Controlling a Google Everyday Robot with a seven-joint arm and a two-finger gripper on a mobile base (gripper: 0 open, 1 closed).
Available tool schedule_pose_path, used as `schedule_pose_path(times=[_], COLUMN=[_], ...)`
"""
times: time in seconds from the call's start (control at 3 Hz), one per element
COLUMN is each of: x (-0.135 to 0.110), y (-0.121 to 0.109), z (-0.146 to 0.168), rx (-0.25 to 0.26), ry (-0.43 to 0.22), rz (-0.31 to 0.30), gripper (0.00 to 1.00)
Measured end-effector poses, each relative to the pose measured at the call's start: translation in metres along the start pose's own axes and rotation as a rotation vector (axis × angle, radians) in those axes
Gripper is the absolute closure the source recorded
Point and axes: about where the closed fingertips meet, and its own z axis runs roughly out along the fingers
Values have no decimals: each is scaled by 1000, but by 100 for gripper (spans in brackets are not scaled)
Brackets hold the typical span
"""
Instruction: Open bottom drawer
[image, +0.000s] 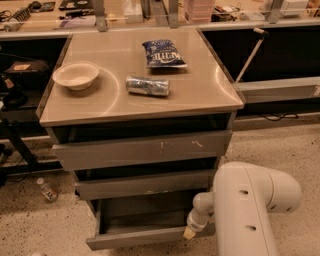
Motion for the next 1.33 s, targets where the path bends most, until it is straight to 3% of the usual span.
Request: schedule_pose_path(times=[1.0, 1.33], x=[21, 22], y=[24, 21], z=[-4, -8], rx=[-4, 11], ry=[14, 15], rz=[36, 42], gripper=[100, 100])
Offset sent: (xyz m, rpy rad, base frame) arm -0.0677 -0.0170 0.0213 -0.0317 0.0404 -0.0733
